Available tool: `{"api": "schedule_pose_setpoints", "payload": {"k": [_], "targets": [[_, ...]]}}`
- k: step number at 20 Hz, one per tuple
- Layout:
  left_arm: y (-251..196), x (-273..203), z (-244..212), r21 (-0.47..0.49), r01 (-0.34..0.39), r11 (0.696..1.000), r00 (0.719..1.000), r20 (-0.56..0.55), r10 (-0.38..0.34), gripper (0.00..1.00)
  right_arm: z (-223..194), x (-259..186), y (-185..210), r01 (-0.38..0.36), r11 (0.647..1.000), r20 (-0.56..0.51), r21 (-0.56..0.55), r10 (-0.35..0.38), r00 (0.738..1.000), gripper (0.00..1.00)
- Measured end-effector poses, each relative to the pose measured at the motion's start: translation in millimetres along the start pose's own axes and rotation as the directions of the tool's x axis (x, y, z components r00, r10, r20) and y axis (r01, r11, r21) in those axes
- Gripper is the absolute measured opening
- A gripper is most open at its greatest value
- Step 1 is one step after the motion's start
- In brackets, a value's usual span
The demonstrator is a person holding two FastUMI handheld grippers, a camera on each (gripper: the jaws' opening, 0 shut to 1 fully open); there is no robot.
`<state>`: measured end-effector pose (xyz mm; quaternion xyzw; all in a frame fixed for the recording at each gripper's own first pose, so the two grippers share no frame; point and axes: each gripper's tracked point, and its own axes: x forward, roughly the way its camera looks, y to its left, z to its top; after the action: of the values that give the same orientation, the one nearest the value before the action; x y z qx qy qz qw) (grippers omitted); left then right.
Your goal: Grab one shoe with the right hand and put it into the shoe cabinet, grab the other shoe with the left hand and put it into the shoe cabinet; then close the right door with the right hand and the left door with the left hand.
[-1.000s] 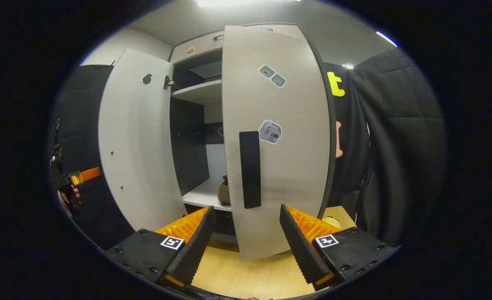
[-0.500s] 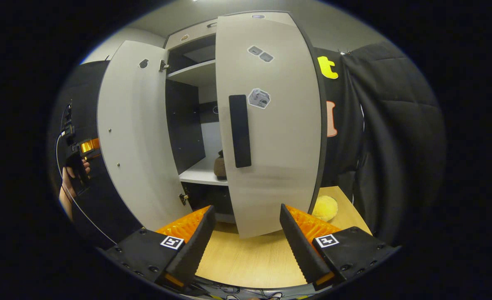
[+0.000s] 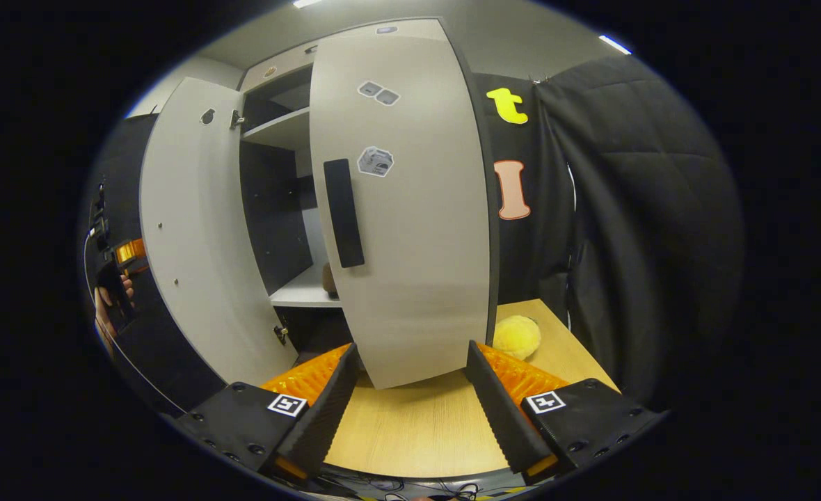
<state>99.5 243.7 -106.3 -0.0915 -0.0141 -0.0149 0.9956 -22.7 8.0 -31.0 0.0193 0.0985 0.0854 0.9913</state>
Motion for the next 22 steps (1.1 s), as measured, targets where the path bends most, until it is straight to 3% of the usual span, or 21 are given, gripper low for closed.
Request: {"api": "schedule_pose_setpoints", "payload": {"k": [1, 3, 6, 8, 12, 15, 21, 22], "targets": [[-12, 5, 0, 0.013, 0.016, 1.0, 1.0, -0.008, -0.016, 1.0, 0, 1, 0, -0.002, 1.0, 0.002, 0.009, 0.002, 1.0, 0.98], [-35, 14, 5, 0.058, 0.026, 0.998, 1.0, -0.003, -0.026, 1.0, -1, 3, -1, -0.004, 1.0, 0.005, 0.024, 0.004, 1.0, 0.98], [-62, 23, 3, 0.112, 0.013, 0.994, 1.0, 0.011, -0.015, 0.88, 1, 3, -8, 0.007, 1.0, 0.018, 0.028, -0.008, 1.0, 0.98], [-83, 36, 1, 0.109, 0.022, 0.994, 1.0, 0.008, -0.023, 1.0, 0, 4, -15, 0.022, 0.999, 0.023, 0.03, -0.023, 0.999, 0.98], [-133, 75, -17, 0.08, 0.072, 0.994, 0.997, -0.026, -0.07, 1.0, 8, -1, -35, 0.071, 0.996, 0.053, 0.06, -0.074, 0.996, 0.98], [-147, 82, -19, 0.09, 0.058, 0.994, 0.998, -0.009, -0.058, 1.0, 20, -8, -54, 0.125, 0.989, 0.096, 0.078, -0.132, 0.987, 0.98], [-149, 58, -9, 0.141, 0.007, 0.99, 1.0, 0.02, -0.01, 0.88, 35, -11, -83, 0.198, 0.975, 0.142, 0.099, -0.211, 0.967, 0.98], [-147, 53, -5, 0.149, -0.005, 0.989, 1.0, 0.027, 0.001, 0.92, 41, -8, -82, 0.196, 0.975, 0.153, 0.103, -0.211, 0.965, 0.98]]}}
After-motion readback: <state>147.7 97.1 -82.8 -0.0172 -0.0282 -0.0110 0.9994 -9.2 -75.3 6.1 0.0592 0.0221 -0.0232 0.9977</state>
